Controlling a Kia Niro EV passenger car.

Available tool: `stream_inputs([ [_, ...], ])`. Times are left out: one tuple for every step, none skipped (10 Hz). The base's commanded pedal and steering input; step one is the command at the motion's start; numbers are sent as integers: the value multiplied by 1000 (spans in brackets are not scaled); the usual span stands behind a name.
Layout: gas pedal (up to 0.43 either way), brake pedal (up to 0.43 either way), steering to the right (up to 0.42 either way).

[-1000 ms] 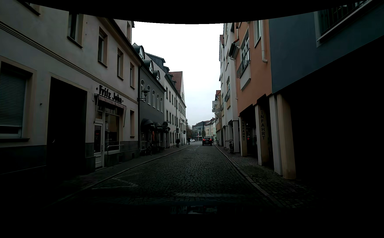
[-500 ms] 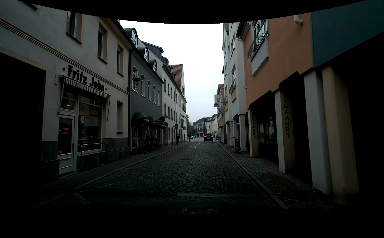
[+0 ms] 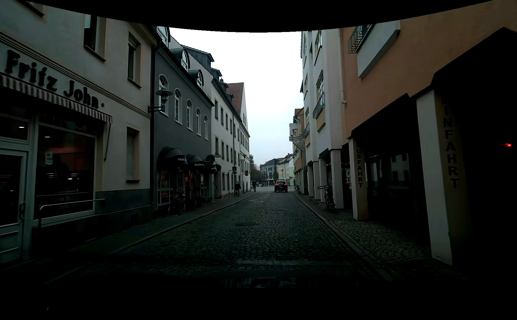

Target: Follow the waypoints while adhering to traffic rules and regulations

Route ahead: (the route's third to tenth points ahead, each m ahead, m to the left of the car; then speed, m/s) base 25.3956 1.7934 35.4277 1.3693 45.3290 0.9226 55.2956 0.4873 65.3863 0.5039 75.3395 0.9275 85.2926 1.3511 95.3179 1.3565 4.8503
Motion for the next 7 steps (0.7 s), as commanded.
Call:
stream_inputs([
  [118, 0, 4],
  [118, 0, 5],
  [118, 0, 7],
  [118, 0, 7],
  [118, 0, 6],
  [118, 0, 6],
  [118, 0, 6],
])
